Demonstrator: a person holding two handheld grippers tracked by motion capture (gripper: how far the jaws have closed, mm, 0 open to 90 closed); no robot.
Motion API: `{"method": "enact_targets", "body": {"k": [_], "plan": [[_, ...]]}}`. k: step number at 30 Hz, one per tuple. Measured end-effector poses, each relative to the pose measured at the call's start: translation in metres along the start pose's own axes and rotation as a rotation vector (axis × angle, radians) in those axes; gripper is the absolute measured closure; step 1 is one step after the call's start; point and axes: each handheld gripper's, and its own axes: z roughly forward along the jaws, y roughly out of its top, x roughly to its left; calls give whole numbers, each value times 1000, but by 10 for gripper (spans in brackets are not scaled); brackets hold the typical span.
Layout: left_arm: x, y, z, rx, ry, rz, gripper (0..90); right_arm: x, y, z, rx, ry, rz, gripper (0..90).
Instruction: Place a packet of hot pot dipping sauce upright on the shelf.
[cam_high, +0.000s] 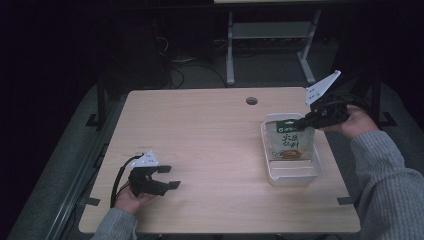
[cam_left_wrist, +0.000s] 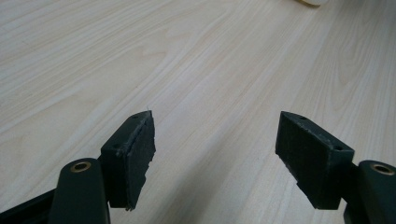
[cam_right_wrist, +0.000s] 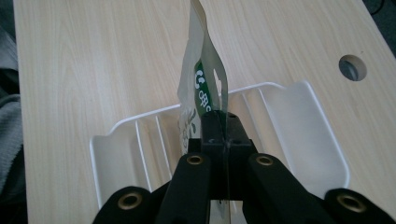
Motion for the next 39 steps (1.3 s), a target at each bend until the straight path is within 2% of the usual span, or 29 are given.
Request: {"method": "enact_targets", "body": {"k": [9, 11, 12, 16, 24, 39], "plan": [[0, 0, 0, 2, 2, 2, 276, -2, -15, 14, -12, 38, 45, 888], [0, 0, 0, 3, 2, 3, 276, -2, -18, 15, -22, 33, 57, 887], [0, 0, 0, 2, 2, 3, 276, -3, -23, 14, -41, 45, 75, 886], [0, 0, 0, 2, 3, 3, 276, -4, -33, 13, -73, 46, 110, 867], [-1, 0, 0, 7, 8, 6, 276, -3, -47, 12, -91, 40, 160, 851], [-3, 0, 0, 18, 27, 17, 263, 1, -65, 12, -127, 28, 216, 810]]}}
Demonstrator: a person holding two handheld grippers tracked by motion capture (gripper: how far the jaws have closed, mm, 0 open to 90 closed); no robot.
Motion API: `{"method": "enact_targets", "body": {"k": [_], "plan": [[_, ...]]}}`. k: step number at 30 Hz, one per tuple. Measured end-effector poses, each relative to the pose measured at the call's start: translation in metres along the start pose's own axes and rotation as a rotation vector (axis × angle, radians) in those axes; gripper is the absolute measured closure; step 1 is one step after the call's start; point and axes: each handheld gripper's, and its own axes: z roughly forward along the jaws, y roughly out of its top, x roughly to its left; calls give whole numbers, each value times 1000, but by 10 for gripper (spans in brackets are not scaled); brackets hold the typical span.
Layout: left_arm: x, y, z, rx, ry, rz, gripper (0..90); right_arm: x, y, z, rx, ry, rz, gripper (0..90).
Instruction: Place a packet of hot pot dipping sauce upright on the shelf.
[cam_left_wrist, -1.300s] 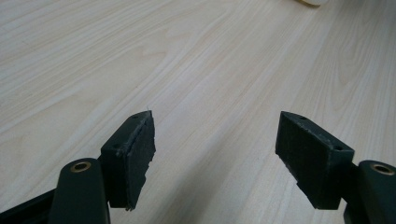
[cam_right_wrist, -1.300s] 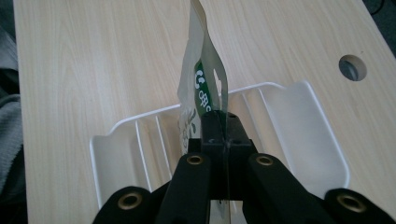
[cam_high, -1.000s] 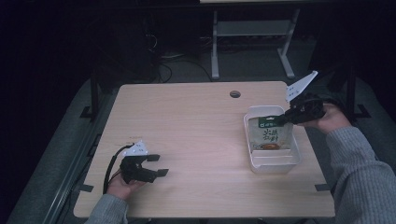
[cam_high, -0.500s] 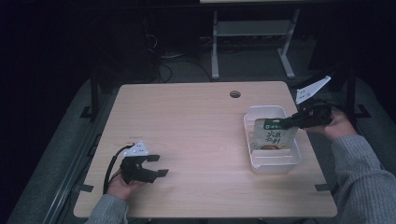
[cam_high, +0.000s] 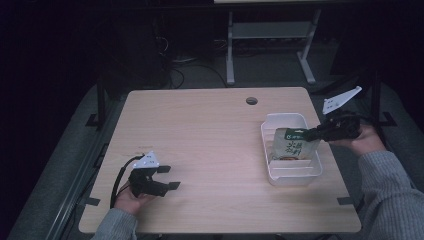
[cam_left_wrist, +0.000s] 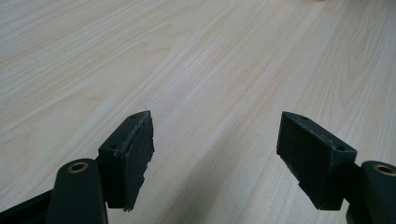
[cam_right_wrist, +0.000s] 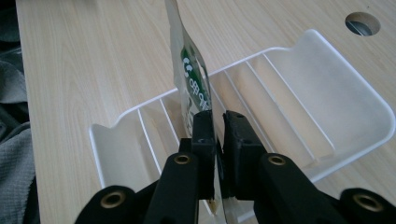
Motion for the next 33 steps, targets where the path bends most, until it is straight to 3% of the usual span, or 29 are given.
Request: {"method": "enact_targets", "body": {"k": [11, 19, 23, 33], "plan": [[-2, 0, -1, -2, 3, 4, 256, 11, -8, -4, -41, -8, 33, 613], [-1, -1, -2, -4, 3, -2, 251, 21, -5, -16, -91, -32, 15, 567], [-1, -1, -3, -5, 5, 1, 251, 32, -2, -31, -143, -48, -1, 544], [-2, -2, -4, -8, 4, 0, 249, 54, -3, -43, -178, -58, -22, 521]]}}
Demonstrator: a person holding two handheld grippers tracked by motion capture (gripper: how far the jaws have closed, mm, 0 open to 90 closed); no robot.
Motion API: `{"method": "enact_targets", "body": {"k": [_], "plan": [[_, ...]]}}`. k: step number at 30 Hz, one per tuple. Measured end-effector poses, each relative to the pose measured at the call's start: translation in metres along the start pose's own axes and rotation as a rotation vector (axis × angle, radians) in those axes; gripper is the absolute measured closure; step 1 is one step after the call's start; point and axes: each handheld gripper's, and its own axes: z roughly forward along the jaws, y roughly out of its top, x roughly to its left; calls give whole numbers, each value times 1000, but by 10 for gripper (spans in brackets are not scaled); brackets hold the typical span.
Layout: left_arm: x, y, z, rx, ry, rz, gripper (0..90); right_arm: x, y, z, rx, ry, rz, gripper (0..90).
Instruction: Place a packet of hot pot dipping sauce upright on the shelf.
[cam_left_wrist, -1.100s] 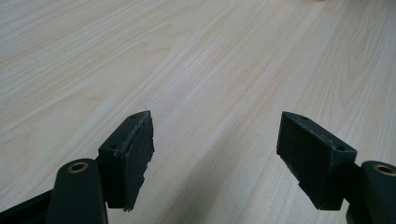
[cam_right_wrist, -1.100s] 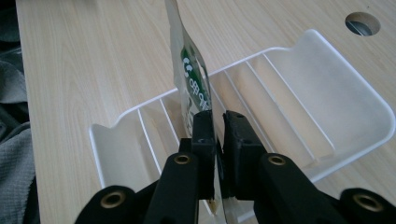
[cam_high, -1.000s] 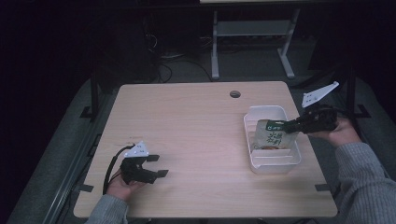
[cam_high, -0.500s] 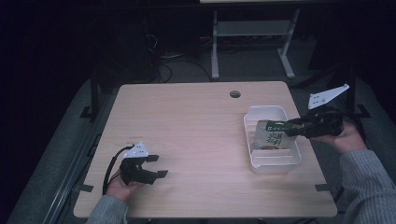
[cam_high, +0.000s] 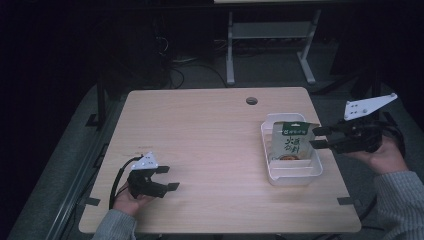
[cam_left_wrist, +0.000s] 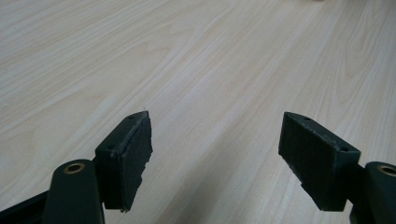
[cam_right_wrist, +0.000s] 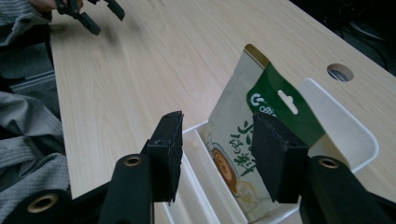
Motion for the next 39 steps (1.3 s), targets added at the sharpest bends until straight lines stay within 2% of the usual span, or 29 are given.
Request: {"method": "enact_targets", "body": {"k": [12, 27, 39], "plan": [[0, 0, 0, 2, 1, 3, 248, 20, -14, 6, -11, 22, 8, 501], [-1, -1, -1, 0, 5, 7, 248, 43, -41, 28, 7, 42, 25, 457], [-2, -1, -1, 2, 5, 15, 247, 58, -69, 47, 3, 57, 72, 412]]}}
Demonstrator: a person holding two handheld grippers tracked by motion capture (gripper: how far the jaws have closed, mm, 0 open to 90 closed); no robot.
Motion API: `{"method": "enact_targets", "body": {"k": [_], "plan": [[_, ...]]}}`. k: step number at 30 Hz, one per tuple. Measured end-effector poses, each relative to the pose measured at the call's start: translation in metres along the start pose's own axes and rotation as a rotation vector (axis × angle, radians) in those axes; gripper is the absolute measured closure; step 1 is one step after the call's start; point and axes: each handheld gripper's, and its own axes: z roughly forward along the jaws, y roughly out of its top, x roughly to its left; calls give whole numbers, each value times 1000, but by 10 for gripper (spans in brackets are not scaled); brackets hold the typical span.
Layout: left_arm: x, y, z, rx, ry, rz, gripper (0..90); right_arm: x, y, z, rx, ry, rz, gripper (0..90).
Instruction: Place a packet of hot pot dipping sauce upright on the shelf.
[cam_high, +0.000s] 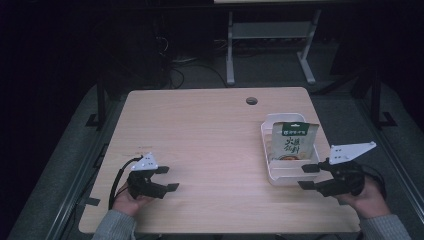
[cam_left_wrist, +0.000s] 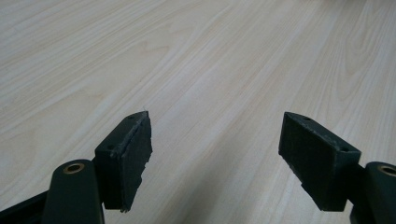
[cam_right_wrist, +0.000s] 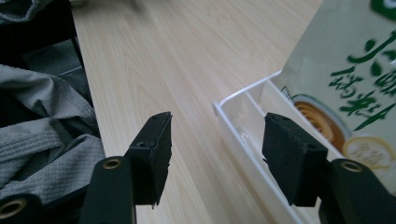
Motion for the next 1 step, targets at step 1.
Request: {"method": "enact_targets", "body": {"k": [1], "plan": [[0, 0, 0, 0, 0, 0, 247, 1, -2, 2, 1, 1, 4, 409]]}}
